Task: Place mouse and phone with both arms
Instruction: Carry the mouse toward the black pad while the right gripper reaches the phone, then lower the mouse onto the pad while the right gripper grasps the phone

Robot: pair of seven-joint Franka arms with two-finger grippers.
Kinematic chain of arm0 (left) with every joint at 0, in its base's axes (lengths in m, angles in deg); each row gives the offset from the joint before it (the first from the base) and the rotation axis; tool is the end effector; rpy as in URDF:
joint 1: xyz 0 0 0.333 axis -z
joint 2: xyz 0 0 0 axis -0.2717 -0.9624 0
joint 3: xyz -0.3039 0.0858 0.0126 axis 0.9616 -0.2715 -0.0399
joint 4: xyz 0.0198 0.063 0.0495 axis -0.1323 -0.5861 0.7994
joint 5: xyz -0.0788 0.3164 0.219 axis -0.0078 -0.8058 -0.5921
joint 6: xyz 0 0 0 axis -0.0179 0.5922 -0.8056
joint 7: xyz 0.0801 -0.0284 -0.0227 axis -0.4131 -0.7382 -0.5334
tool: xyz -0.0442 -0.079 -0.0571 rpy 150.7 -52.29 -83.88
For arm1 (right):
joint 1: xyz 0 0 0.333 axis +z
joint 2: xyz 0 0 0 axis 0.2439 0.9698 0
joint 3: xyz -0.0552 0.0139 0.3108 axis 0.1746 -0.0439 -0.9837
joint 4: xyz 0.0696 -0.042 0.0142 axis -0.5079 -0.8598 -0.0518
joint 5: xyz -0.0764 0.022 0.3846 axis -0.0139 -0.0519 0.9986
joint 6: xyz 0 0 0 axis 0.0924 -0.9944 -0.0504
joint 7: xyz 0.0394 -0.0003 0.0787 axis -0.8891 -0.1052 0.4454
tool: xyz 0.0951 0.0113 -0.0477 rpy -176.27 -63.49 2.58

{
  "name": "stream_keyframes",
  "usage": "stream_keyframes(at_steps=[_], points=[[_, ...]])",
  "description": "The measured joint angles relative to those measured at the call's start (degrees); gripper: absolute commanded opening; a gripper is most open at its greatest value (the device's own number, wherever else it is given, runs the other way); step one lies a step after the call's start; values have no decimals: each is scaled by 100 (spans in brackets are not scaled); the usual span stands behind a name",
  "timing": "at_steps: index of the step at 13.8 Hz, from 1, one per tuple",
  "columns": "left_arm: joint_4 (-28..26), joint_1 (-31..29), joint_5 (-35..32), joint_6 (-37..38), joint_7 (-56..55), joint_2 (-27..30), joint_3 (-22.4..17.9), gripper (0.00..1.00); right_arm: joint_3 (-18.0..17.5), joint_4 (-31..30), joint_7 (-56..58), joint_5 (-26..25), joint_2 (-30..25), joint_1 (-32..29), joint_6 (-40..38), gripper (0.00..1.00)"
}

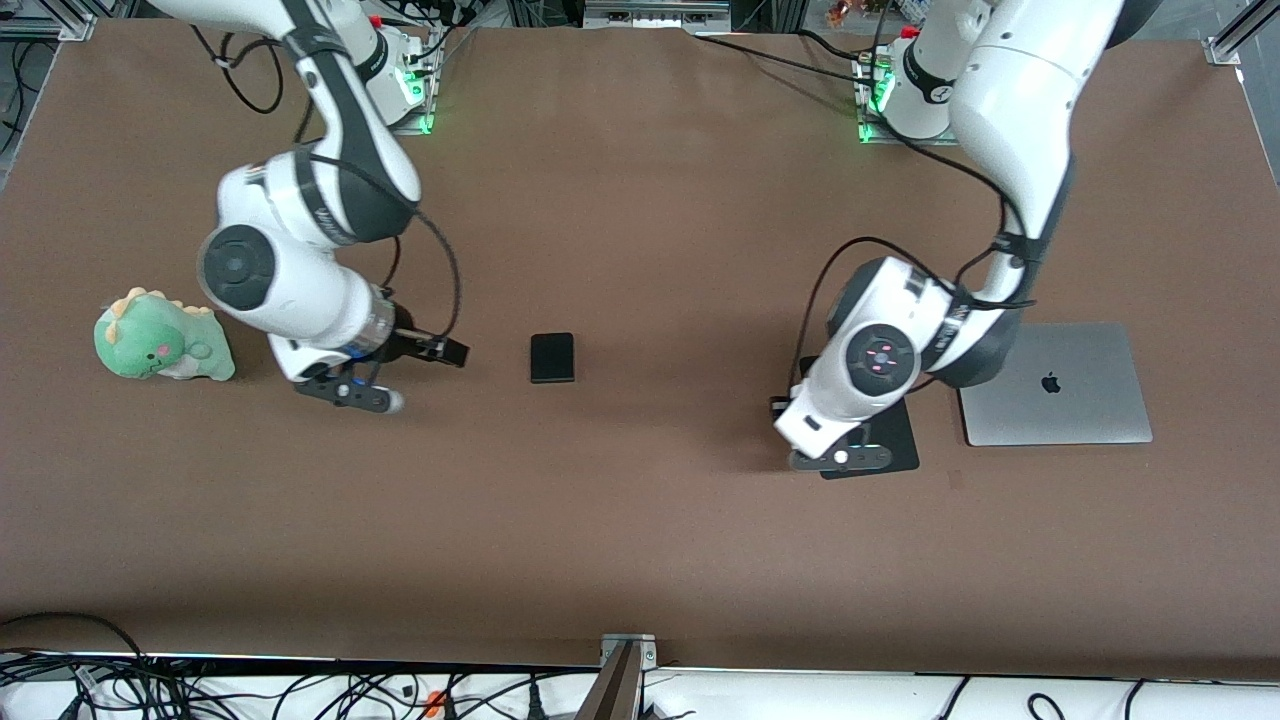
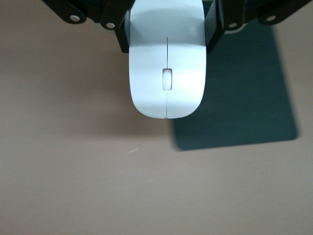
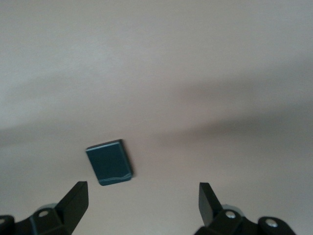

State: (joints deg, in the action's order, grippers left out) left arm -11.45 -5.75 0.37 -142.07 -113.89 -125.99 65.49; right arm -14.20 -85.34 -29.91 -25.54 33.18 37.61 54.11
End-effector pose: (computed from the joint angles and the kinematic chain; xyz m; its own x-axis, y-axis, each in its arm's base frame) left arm 0.6511 -0.2364 0.2599 0.9924 0.0415 -0.1160 0.0369 -0.9985 -0.0415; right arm 0.6101 0.2479 0.3692 0.9730 -0.2045 -0.1070 -0.2152 -0.9713 -0.1008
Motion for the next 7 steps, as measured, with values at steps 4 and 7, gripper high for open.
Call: stream_keyframes(at_steps=[4,7], points=[[-1090,-417,-2,-451,365,431,12,41,1,-20,0,-21,384,473,504,100],[-1395,-439,-2,-901,360,346,4,54,3,-313,0,-128,575,801,1095,100]])
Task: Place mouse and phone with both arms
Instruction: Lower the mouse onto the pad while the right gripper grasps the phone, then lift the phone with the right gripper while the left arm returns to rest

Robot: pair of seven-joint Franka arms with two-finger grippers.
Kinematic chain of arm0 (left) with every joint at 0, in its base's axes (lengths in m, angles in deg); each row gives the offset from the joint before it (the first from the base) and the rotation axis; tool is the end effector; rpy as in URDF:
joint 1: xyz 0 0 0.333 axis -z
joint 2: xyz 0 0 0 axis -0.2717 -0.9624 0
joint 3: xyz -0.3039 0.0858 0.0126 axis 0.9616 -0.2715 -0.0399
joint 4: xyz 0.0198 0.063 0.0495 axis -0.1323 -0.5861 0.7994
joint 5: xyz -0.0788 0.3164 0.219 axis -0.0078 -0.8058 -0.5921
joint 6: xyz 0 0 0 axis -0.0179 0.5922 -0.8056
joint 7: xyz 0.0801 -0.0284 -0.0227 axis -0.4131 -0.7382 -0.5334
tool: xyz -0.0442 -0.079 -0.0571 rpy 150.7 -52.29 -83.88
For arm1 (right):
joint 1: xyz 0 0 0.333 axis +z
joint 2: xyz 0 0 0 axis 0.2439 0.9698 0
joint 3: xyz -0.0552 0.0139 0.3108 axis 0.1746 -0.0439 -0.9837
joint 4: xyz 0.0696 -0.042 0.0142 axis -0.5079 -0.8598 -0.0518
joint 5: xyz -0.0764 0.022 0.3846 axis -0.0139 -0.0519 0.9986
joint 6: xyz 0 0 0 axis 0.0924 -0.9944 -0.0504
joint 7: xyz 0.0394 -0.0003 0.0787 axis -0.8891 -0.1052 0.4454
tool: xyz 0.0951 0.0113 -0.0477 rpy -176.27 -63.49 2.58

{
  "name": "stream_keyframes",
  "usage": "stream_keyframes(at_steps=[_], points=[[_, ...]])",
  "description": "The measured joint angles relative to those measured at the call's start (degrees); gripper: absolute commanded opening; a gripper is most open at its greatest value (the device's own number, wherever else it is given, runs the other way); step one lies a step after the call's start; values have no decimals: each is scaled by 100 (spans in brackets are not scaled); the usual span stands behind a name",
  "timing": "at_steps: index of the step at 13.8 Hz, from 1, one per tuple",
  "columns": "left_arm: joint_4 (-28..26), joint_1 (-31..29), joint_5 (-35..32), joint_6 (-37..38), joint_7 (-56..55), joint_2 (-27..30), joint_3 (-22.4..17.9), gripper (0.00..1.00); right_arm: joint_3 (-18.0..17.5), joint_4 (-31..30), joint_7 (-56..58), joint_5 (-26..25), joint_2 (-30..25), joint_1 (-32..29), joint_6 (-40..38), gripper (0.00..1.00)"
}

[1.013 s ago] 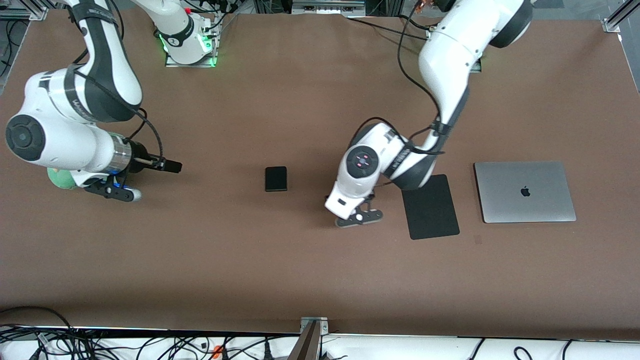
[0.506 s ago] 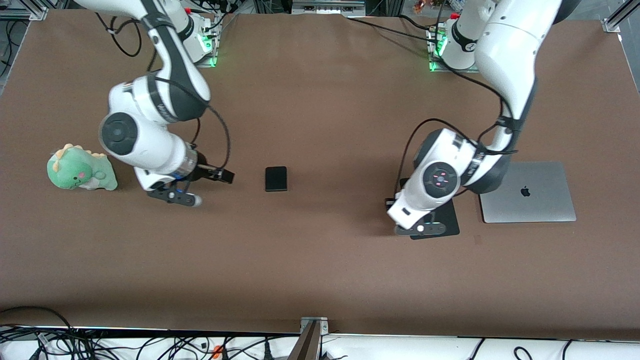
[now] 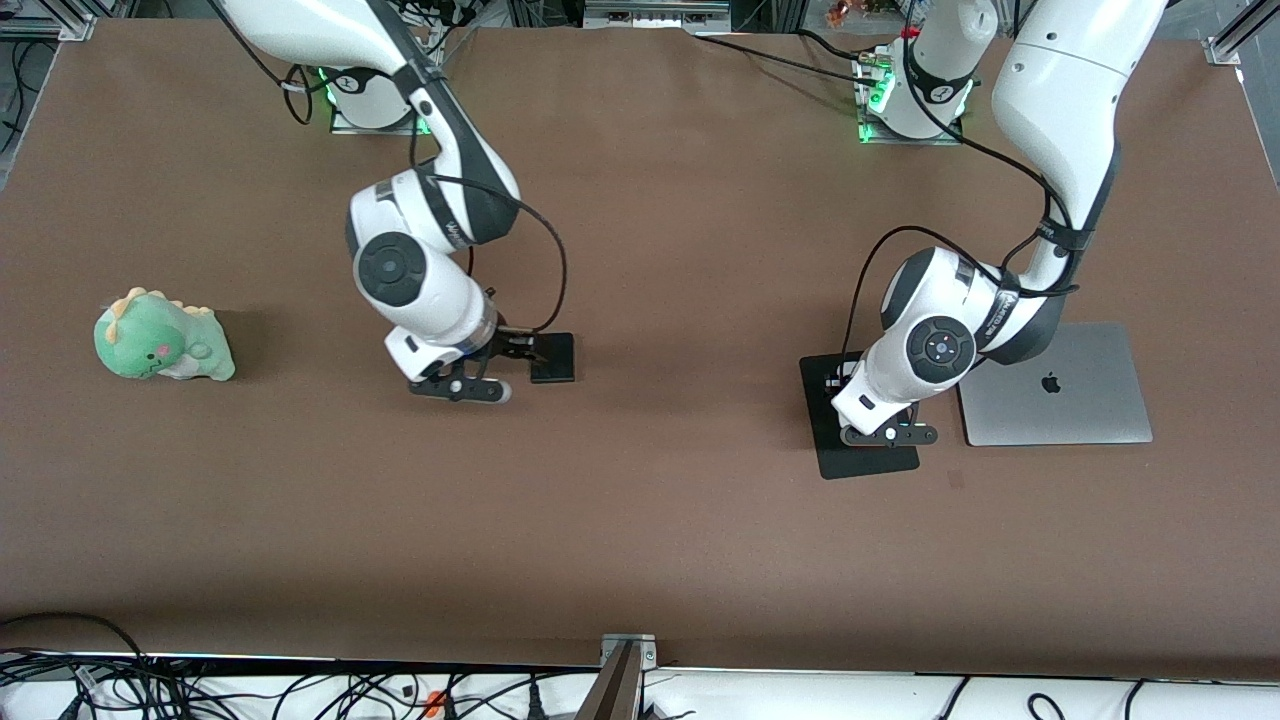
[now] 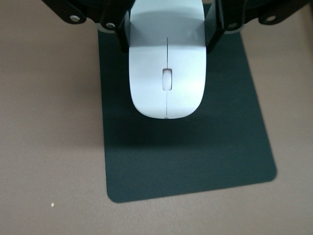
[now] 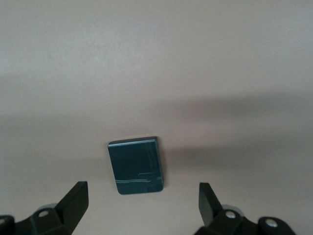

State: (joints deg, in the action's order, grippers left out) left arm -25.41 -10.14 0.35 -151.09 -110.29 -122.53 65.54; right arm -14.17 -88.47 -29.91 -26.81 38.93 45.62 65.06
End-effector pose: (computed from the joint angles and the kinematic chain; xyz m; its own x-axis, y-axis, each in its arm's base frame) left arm 0.6152 -0.1858 0.2104 0.9893 0.0262 -0.1437 0.0210 -0.9991 -0.0375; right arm 0.5782 0.3289 0.2941 0.9951 -0.0809 -0.0568 -0.0856 -0.9926 -0.0864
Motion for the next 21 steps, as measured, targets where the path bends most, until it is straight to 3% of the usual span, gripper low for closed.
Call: stream_keyframes(at_steps=[1,2,3,8,11,14,18,19,21], points=[[-34,-1,0,-121,0,-59,-10,69,1,-190,0,-36,32,102,286,100],[-37,-2,0,-196,0,-121,-29,93,1,-355,0,-64,49,178,510,100],[-37,-12,-1,-237,0,-163,-48,100,3,-478,2,-141,62,239,634,100],[149,-223,-3,-230,0,-129,-51,100,10,-617,-2,-618,371,546,1086,100],[640,-321,-3,536,3,136,-11,100,31,-623,-7,-895,681,634,1516,100],[981,-327,-3,1221,57,736,136,100,57,-624,-7,-939,866,634,1778,100],[1039,-463,74,2269,286,1890,164,100,78,-624,-79,-939,919,627,1812,100],[1040,-533,121,2530,440,2163,164,100,80,-624,-146,-939,926,626,1812,94],[1037,-705,333,2921,680,2608,162,100,82,-624,-263,-939,929,625,1812,72]])
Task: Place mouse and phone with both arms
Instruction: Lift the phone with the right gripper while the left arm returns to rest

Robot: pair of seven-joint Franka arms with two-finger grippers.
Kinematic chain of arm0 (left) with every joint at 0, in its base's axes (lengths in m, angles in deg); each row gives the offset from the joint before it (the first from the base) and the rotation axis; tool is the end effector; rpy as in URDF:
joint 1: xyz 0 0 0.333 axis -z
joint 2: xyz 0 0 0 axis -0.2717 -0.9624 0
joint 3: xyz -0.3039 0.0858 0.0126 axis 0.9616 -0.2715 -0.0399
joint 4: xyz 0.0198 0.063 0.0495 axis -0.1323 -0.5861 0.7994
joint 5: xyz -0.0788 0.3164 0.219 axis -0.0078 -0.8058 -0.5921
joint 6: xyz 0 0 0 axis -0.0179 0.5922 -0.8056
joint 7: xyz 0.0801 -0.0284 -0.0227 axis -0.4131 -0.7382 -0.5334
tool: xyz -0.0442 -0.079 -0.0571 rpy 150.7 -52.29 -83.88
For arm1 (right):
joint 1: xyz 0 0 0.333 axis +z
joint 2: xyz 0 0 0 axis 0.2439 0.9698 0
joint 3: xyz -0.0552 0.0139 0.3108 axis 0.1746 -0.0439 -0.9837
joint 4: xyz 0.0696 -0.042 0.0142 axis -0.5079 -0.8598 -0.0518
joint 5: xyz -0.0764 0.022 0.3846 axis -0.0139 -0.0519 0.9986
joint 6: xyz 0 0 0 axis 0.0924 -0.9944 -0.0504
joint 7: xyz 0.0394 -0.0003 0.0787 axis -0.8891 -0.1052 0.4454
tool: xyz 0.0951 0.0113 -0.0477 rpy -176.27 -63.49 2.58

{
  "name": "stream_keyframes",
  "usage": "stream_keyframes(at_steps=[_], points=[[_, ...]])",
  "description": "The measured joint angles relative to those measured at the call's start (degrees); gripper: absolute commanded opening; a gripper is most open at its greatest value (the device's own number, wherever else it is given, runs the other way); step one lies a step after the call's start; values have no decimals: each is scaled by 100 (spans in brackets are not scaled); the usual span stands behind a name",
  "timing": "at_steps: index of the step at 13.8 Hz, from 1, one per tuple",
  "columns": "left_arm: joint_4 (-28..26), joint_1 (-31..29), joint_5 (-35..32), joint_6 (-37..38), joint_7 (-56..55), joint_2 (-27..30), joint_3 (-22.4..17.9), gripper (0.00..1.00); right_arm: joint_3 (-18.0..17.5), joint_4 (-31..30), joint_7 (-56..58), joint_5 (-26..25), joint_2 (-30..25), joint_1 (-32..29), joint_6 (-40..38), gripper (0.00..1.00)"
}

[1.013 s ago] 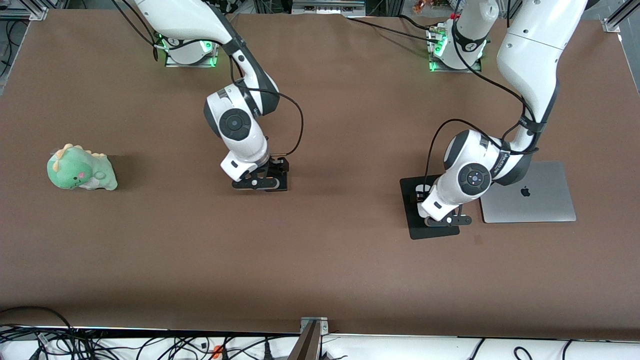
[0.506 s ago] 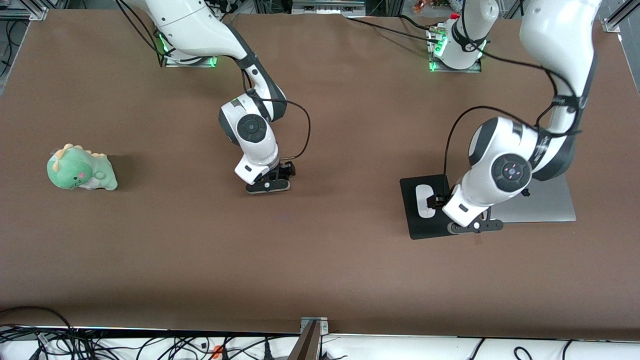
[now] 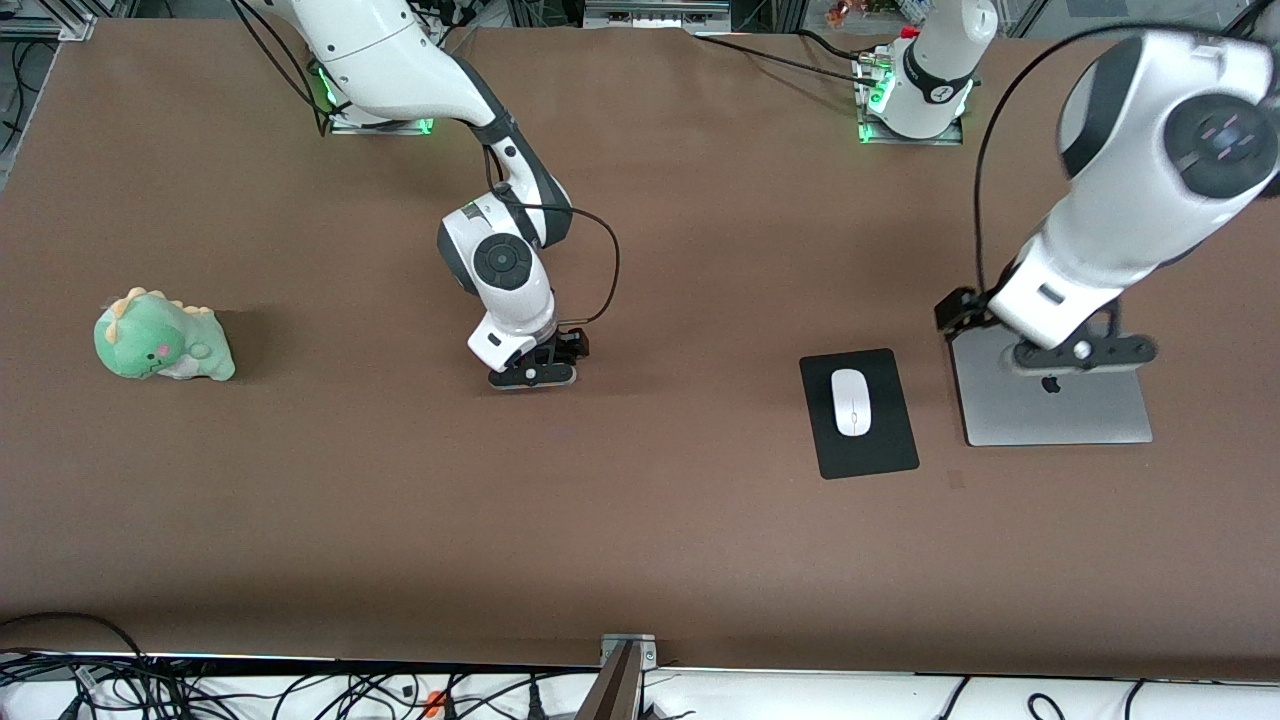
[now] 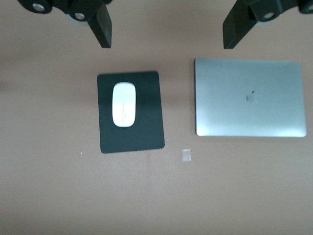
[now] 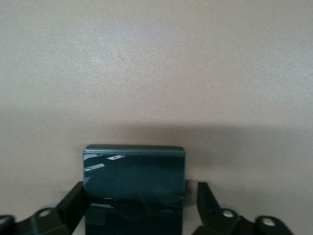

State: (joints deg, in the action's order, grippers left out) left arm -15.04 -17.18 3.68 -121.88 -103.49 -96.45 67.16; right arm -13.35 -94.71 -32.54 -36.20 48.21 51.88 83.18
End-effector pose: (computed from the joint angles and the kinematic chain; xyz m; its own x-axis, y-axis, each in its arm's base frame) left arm 0.5941 -0.1152 0.5384 0.9982 0.0564 -0.0201 0.0552 -0.9969 -0.0562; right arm 0.5324 0.3674 0.1706 0.9956 0.0748 0.0556 0.0742 -0.9972 0.0129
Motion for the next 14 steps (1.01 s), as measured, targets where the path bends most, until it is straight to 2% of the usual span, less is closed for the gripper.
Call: stream_keyframes(at_steps=[1,2,3,4,5,7,11,14], points=[[-2,-86,67,140,99,159,-3,100,1,0,-35,0,0,0,0,64],[-2,-152,99,250,199,273,-3,100,2,2,-48,0,0,-1,0,46],[1,-195,128,353,276,364,-8,100,3,5,-56,2,-2,-1,-1,39],[15,-218,151,468,345,446,-10,100,3,6,-68,3,-2,-1,-5,36],[52,-228,159,600,413,515,-16,100,3,11,-93,3,-2,-2,-23,27],[159,-193,161,823,630,615,-151,100,15,112,-115,3,0,-5,-299,26],[168,289,207,922,1339,641,-1140,100,80,1028,359,2,-17,-276,-2024,26],[93,365,273,930,1377,638,-1245,100,97,1492,1618,227,-132,-997,-2886,26]])
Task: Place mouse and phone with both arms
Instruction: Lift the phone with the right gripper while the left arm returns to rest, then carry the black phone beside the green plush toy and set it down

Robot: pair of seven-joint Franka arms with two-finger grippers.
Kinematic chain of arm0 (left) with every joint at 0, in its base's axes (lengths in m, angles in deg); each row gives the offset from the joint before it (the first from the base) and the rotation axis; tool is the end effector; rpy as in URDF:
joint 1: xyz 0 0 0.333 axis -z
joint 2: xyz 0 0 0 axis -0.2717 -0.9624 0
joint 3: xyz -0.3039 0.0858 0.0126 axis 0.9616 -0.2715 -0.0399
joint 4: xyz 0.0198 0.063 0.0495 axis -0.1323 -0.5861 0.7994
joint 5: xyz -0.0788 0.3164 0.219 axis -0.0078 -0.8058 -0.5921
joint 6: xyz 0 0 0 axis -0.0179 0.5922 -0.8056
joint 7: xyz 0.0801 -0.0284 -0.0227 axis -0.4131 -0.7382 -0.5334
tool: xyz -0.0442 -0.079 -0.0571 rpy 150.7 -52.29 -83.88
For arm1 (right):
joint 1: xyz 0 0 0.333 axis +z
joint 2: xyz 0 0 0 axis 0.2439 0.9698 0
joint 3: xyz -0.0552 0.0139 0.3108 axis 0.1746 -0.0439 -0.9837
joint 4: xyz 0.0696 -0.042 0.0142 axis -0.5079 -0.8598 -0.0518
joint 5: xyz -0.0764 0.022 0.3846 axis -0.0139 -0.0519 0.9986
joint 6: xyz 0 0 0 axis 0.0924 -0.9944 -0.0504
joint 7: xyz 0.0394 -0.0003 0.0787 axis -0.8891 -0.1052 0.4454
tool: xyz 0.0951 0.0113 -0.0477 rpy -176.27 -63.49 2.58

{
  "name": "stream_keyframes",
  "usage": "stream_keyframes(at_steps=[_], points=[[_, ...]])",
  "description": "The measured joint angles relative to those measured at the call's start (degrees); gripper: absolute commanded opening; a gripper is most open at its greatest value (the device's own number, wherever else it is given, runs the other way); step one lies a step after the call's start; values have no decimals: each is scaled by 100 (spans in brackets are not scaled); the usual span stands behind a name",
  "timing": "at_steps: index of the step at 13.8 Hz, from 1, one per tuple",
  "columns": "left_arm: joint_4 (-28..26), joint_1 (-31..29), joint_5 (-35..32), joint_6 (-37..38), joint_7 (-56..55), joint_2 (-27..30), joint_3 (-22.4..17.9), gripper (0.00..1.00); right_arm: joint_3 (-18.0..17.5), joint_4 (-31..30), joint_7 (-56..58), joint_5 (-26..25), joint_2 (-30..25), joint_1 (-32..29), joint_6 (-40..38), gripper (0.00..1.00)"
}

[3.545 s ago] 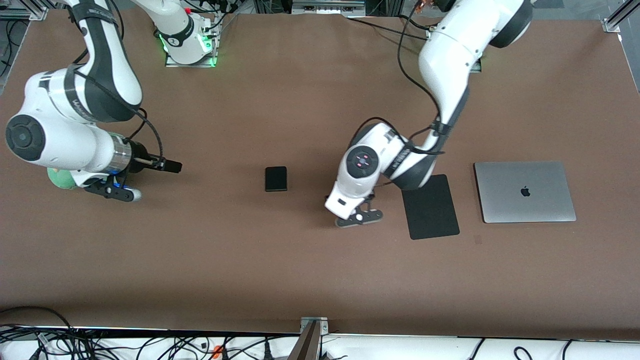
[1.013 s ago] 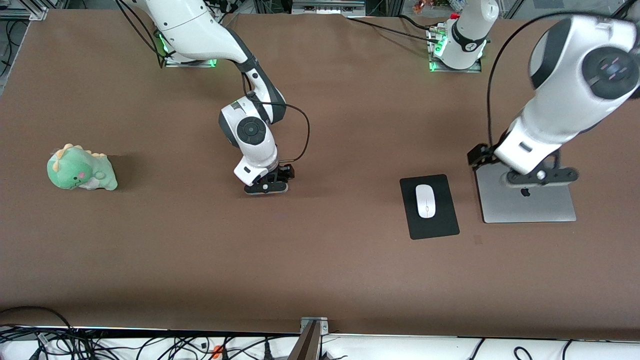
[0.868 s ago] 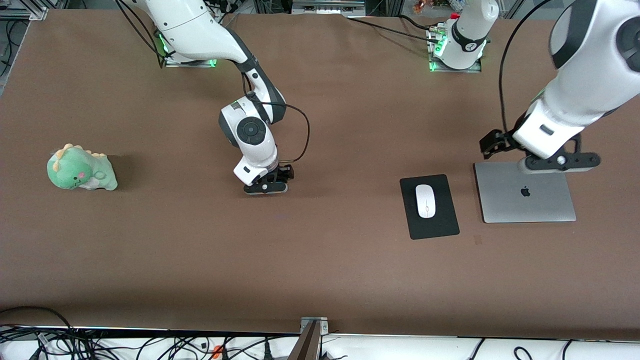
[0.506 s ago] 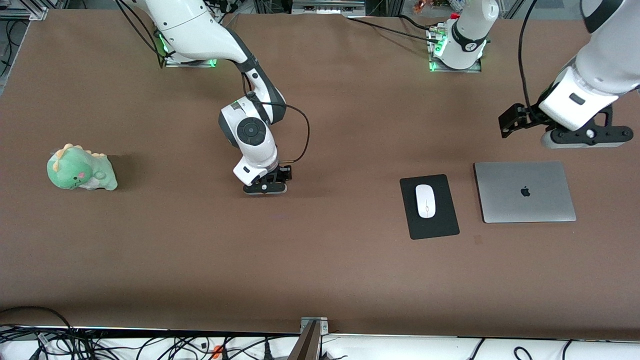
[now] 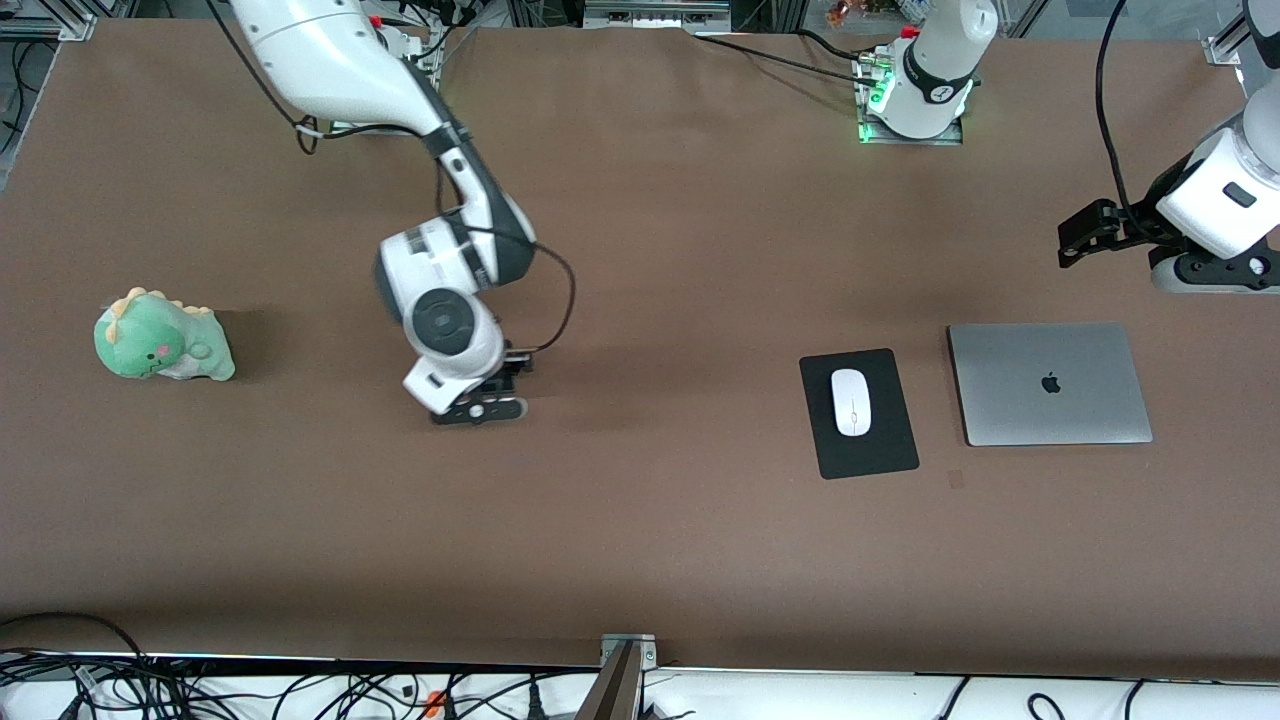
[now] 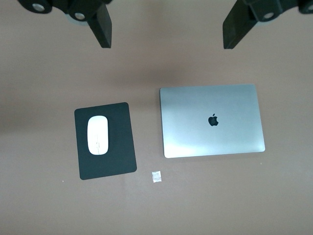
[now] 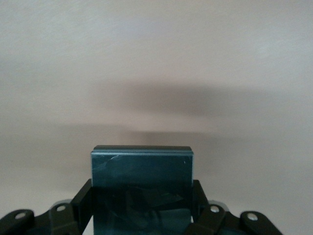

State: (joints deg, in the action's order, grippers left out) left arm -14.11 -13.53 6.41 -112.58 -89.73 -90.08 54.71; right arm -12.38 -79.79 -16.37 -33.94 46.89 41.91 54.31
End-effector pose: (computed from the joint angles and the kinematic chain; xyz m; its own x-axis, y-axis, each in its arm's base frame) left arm 0.5620 -0.0330 0.5953 0.9972 -0.0183 -0.0725 -0.0213 -0.9989 -0.0410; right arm 0.6185 0.2775 0.2522 0.9770 0.1332 -0.1663 0.1455 -0.9873 0.0638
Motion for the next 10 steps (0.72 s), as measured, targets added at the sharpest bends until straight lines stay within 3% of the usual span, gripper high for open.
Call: stream_keyframes(at_steps=[4,8,10], points=[[36,41,0,-4,49,5,-2,100,80,27,1171,131,-227,-980,-711,26],[92,6,0,-4,233,39,-59,100,788,-324,1648,141,-473,-1316,-763,26],[98,5,0,-5,233,39,-60,100,1055,-734,1760,164,-572,-1341,-263,26]])
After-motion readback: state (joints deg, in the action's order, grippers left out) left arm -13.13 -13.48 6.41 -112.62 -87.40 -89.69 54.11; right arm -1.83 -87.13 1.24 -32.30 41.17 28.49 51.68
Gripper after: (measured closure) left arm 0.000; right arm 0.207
